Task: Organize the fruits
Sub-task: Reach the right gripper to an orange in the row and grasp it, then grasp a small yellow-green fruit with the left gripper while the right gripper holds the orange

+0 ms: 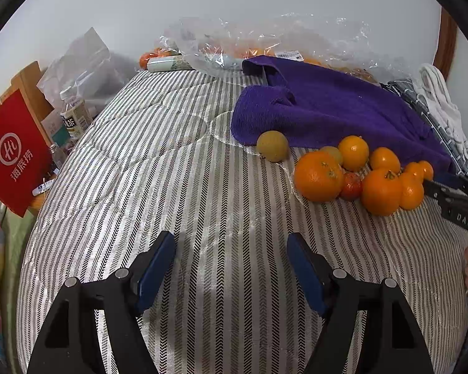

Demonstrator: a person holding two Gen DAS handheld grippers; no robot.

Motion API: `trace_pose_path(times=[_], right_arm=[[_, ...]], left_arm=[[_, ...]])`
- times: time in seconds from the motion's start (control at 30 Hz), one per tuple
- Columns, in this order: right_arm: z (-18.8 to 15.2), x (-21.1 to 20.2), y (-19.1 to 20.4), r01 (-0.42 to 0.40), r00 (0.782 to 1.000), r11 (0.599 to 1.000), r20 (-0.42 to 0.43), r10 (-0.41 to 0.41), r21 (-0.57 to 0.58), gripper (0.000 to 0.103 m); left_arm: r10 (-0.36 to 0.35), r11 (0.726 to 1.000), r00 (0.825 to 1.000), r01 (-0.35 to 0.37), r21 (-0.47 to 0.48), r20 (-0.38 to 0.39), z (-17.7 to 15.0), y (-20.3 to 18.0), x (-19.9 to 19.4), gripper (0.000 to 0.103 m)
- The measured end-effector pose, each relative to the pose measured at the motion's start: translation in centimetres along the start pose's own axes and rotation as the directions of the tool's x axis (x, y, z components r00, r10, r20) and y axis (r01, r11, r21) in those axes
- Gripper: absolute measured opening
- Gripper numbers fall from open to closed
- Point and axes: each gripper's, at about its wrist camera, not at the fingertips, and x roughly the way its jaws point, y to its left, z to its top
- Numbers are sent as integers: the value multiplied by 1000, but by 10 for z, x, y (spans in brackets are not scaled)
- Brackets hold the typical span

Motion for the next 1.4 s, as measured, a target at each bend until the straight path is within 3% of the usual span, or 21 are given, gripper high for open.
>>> trace_pose_path(times=[0.1, 0.27, 0.47, 0.73, 0.87, 1.2, 1.33, 1.4], right_arm=[[4, 5, -3, -14, 1000, 1000, 4, 14, 11, 55], [6, 6, 1, -66, 998, 998, 18, 66, 10, 34], [-4, -4, -7, -77, 997, 996, 32, 75, 46, 34], [-33, -27, -34, -19, 998, 991, 55, 12, 130, 34], [-37, -29, -45, -27, 998, 981, 69, 14, 191, 34], [-40, -32, -47, -50, 996, 976, 86, 32, 210, 34], [-41, -30, -50, -64, 996, 973, 81, 47, 223, 34], [-42, -29, -50, -65, 996, 971, 76, 49, 228, 34]], left_arm=[[-1, 1000, 1000, 1, 7, -3, 0, -1, 1, 77], [-31, 999, 1000, 31, -10, 3, 0, 3, -1, 78], [-44, 999, 999, 44, -21, 7, 0, 5, -1, 78], [-106, 992, 994, 107, -68, 27, -1, 15, -4, 79], [-89, 994, 996, 89, -59, 4, 2, 11, -3, 79], [-133, 988, 990, 136, -75, 46, 42, -7, -18, 68], [-145, 987, 988, 148, -61, 51, 63, -15, -13, 52], [-161, 984, 986, 164, -70, 38, 70, -18, -6, 49]])
